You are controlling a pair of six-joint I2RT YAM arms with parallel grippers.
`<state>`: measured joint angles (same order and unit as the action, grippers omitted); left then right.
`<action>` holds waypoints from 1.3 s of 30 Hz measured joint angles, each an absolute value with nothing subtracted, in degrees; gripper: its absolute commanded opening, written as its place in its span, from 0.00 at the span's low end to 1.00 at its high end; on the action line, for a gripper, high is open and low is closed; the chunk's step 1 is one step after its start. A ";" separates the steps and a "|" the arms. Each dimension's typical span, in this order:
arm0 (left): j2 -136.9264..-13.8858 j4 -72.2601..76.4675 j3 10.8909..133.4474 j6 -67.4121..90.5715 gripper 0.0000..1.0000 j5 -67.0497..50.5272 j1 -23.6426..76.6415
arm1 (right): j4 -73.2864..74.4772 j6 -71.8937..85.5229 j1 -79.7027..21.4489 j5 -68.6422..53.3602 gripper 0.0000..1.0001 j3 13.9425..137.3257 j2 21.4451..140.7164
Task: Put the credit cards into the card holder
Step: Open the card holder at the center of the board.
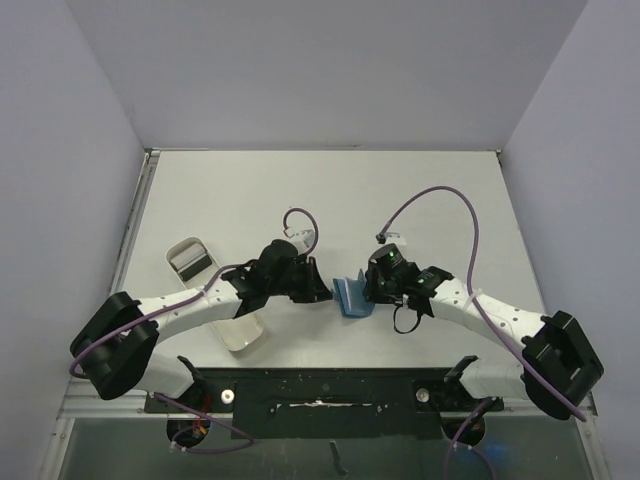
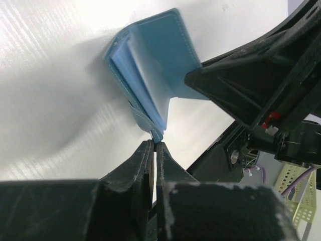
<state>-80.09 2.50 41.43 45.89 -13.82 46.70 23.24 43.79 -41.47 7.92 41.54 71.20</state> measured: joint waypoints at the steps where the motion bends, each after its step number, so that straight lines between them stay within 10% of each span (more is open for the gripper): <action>1: -80.09 2.26 41.43 45.93 0.00 -13.67 46.68 | 23.09 43.59 -40.82 7.88 0.08 40.84 71.37; 17: -74.13 5.63 33.82 51.55 0.58 -13.58 42.35 | 12.80 43.75 -35.05 0.32 0.00 26.52 58.30; 39: -90.00 23.35 35.38 54.06 0.67 -23.59 39.18 | 9.47 42.61 -29.26 -6.85 0.00 21.98 55.55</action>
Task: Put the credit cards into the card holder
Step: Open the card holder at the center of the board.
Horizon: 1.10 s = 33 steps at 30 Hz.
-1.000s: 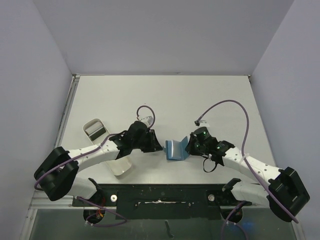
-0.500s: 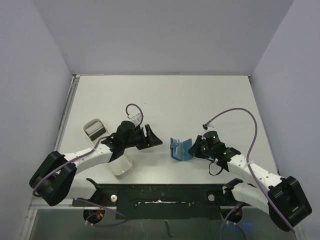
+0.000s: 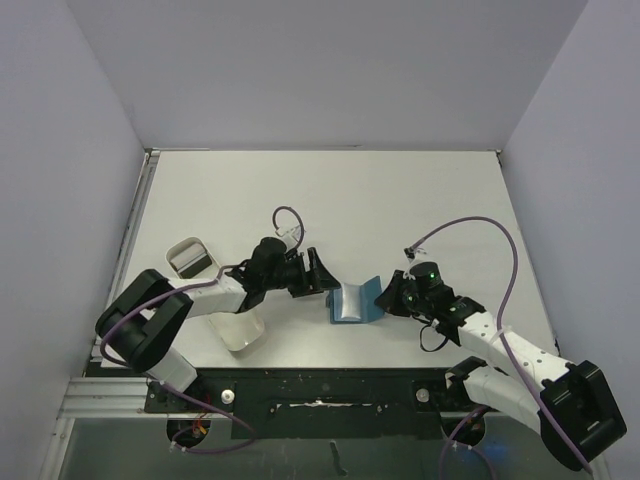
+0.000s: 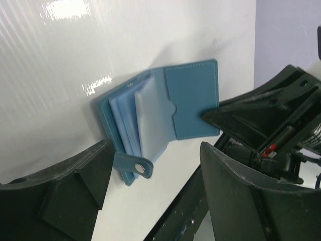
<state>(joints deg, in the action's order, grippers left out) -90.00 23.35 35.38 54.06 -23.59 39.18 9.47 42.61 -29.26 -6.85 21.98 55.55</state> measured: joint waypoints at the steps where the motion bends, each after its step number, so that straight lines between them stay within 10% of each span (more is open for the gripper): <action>1: -90.39 23.31 36.07 54.02 0.67 -22.83 39.18 | 9.47 42.46 -29.26 -6.92 0.00 21.98 55.57; 20: -98.08 27.35 38.20 54.00 0.54 -19.70 39.22 | 10.04 42.65 -28.47 -6.46 0.00 20.97 55.64; 33: -104.92 41.82 35.94 61.43 0.09 -26.55 39.66 | 10.15 42.87 -28.42 -6.44 0.12 20.97 55.64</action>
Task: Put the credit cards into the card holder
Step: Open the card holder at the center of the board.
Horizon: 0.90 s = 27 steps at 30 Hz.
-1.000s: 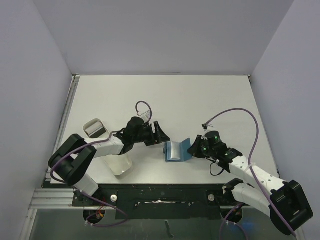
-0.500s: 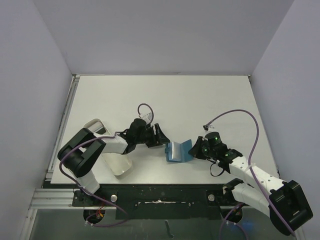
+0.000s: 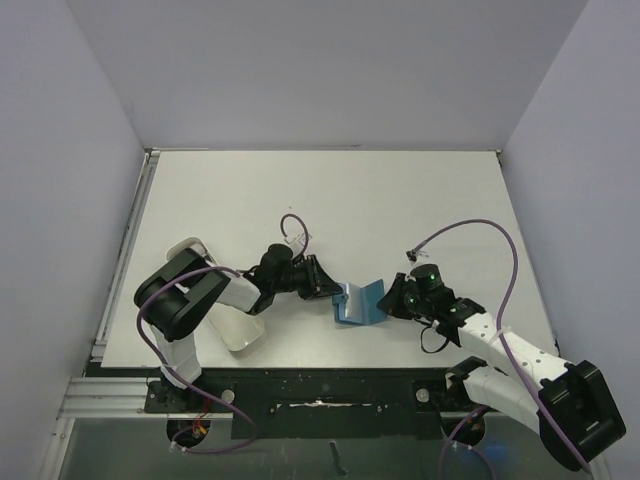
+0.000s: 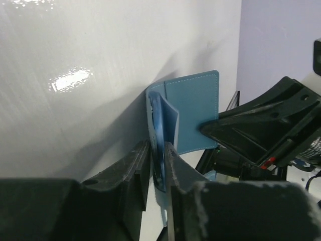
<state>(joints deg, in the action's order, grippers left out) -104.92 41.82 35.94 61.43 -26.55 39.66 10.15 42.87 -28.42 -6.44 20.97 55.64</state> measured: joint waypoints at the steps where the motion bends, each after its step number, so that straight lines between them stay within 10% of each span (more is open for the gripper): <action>1: -104.92 42.19 35.90 61.76 0.04 -26.83 39.66 | 10.37 42.92 -28.42 -6.44 0.19 20.97 55.61; 7: -104.90 43.66 35.90 62.72 0.00 -27.33 39.88 | 18.37 43.99 -28.42 -4.43 0.50 23.94 54.70; 27: -103.50 43.24 35.51 63.53 0.00 -26.35 41.60 | 21.71 50.65 -44.47 1.67 0.50 34.72 56.18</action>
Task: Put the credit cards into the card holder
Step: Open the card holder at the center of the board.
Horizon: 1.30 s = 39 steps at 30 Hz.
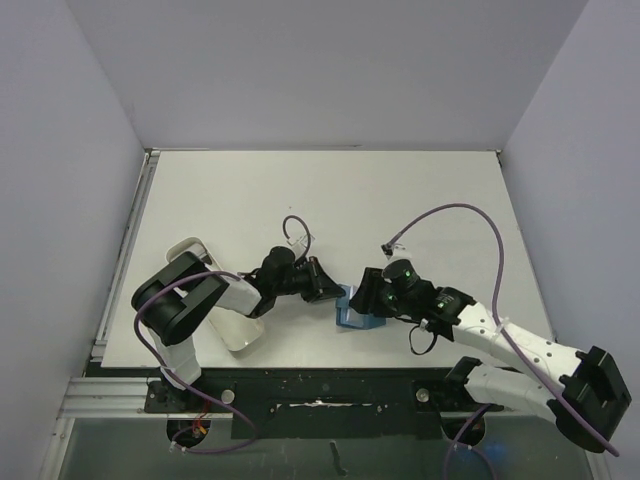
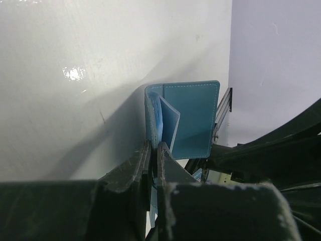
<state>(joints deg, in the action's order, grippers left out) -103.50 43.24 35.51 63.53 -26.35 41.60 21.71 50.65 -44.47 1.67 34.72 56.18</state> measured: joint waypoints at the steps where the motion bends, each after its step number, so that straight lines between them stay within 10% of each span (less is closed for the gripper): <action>1: -103.39 43.24 35.24 63.77 0.00 -26.09 41.60 | 21.06 50.94 -44.84 1.98 0.51 34.37 57.08; 39: -103.22 43.66 33.74 65.41 0.00 -25.50 41.69 | 9.19 51.05 -46.22 3.64 0.55 29.19 70.19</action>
<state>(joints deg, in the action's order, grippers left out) -103.22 43.66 33.74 65.41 -25.50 41.69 9.19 51.05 -46.22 3.64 29.19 70.19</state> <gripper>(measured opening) 0.022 0.561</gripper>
